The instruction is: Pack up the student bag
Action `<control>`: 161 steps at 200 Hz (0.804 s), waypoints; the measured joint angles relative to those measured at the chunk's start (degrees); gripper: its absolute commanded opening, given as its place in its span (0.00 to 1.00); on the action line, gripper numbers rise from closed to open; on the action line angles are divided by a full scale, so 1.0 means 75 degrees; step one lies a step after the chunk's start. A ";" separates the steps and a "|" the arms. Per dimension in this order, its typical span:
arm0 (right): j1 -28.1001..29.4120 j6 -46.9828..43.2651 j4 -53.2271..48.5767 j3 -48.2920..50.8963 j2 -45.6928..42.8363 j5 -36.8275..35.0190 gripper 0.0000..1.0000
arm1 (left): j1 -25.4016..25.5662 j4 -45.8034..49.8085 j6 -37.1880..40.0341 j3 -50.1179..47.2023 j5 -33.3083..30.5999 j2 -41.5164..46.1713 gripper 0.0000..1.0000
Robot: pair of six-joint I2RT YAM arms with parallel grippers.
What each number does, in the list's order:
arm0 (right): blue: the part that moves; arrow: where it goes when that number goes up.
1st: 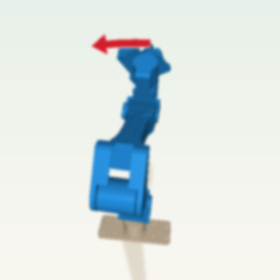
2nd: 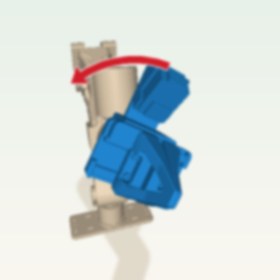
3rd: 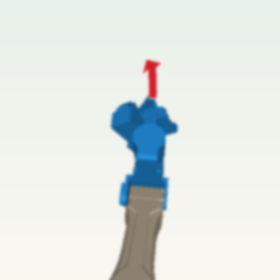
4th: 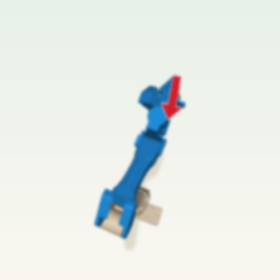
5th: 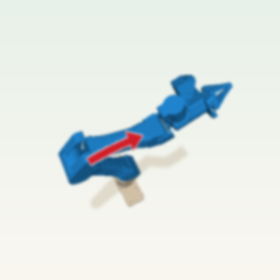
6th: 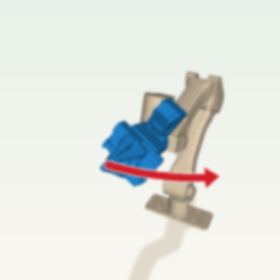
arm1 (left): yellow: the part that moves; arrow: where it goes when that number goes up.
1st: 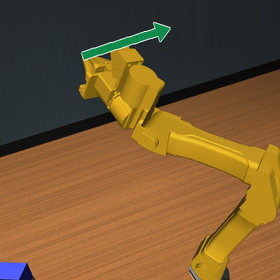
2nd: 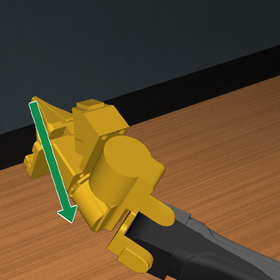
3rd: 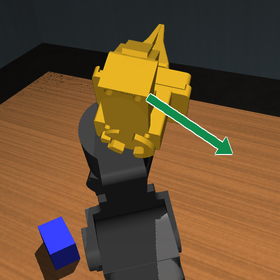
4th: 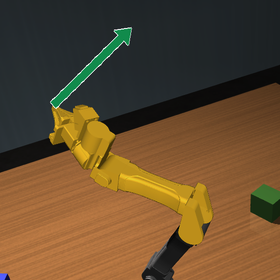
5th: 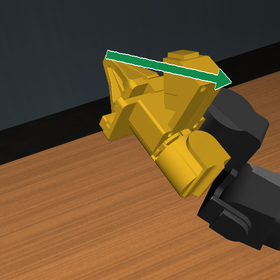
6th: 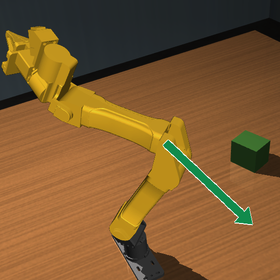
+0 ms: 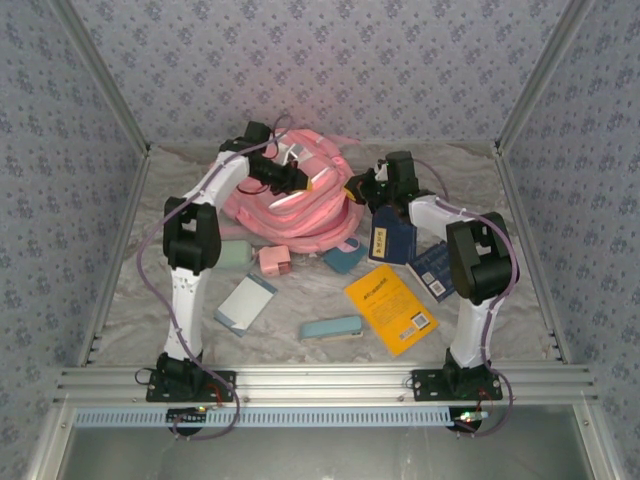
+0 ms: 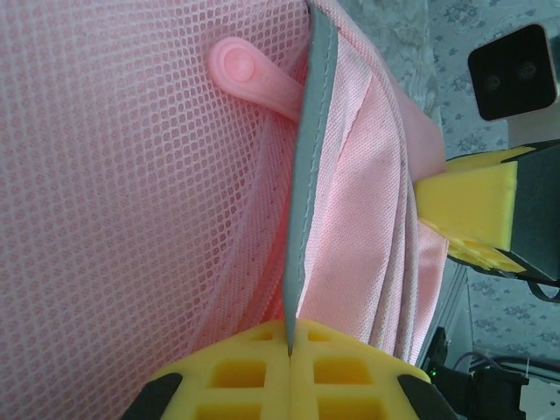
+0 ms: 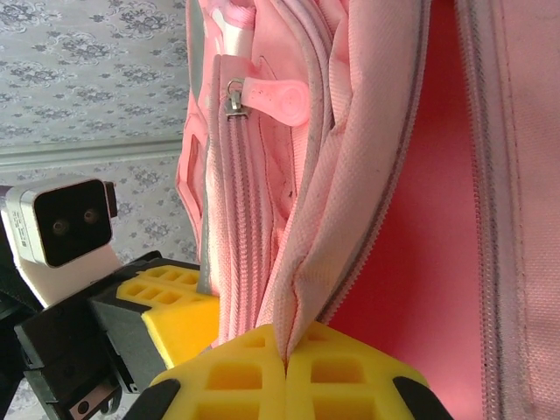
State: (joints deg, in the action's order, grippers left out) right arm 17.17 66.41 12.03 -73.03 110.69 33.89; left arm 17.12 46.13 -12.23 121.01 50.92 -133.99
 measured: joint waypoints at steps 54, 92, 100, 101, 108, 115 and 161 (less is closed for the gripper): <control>0.0114 -0.1131 -0.1259 -0.0201 -0.0495 -0.0370 0.50 | -0.0388 -0.1072 -0.0810 -0.1000 -0.0271 0.1105 0.00; 0.0181 -0.2655 -0.2008 -0.0093 -0.1886 -0.0953 0.58 | -0.0819 -0.1539 -0.1221 -0.0979 -0.0641 0.1702 0.00; 0.0219 -0.3168 -0.2165 -0.0076 -0.2186 -0.1113 0.59 | -0.0886 -0.1580 -0.1276 -0.0941 -0.0694 0.1740 0.00; 0.0230 -0.3267 -0.2171 -0.0064 -0.2247 -0.1160 0.59 | -0.0898 -0.1588 -0.1282 -0.0938 -0.0702 0.1746 0.00; 0.0297 -0.3724 -0.2229 0.0050 -0.2518 -0.1276 0.60 | -0.0947 -0.1632 -0.1332 -0.0935 -0.0714 0.1769 0.00; 0.0402 -0.4229 -0.2259 0.0256 -0.2812 -0.1329 0.60 | -0.0991 -0.1635 -0.1376 -0.0906 -0.0711 0.1769 0.00; 0.2279 -0.8524 -0.4223 0.1096 -0.3815 -0.1725 0.68 | -0.1087 -0.1297 -0.1437 -0.0367 -0.0804 0.1769 0.00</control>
State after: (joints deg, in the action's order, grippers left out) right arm 34.26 2.48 -19.64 -64.82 82.08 20.95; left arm 8.97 36.40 -23.00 118.26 44.88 -120.73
